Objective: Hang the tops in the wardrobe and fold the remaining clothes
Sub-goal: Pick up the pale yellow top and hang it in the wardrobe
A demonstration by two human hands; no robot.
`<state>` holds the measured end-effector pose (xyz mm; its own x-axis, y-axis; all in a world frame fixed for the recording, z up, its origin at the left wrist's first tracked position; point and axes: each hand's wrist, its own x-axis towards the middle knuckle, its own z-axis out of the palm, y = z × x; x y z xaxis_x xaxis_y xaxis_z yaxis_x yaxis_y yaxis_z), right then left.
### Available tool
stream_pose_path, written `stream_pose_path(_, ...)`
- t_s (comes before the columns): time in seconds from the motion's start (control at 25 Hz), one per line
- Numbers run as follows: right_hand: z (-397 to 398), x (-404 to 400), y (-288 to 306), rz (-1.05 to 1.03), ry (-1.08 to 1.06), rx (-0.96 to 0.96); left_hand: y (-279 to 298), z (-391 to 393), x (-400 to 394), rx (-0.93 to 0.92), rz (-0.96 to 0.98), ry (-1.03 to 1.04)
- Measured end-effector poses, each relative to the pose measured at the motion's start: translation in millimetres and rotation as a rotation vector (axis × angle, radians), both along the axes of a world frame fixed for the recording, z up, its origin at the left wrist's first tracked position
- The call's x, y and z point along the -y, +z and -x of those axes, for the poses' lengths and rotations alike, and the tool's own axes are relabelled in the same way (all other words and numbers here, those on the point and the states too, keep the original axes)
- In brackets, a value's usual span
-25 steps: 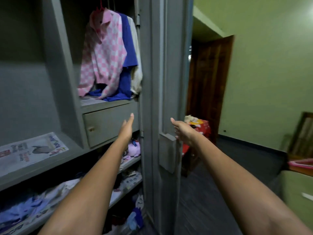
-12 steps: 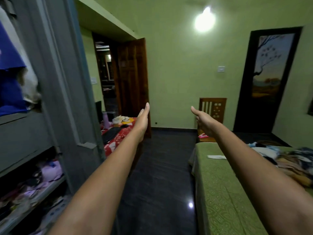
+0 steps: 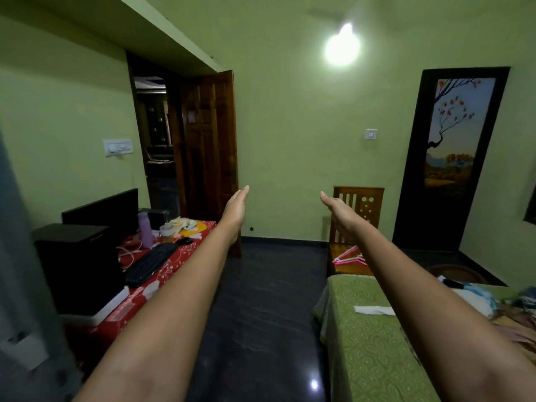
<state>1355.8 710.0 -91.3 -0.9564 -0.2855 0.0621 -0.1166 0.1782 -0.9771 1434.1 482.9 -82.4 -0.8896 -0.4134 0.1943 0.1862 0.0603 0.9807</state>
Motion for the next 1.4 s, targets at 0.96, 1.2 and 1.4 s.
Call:
stream_pose_path(0.96,654,10,-12,0.008,-0.146,0.000,-8,672,19,-0.043,0.017,-0.077)
stream_pose_path(1.2,757,-88,-27,0.100,-0.411,-0.013,-15,858,-75,-0.039,-0.023,-0.382)
stream_pose_path(1.4,769,-179,-19,0.171,-0.864,-0.031,-9,969,-190,-0.016,0.045,-0.783)
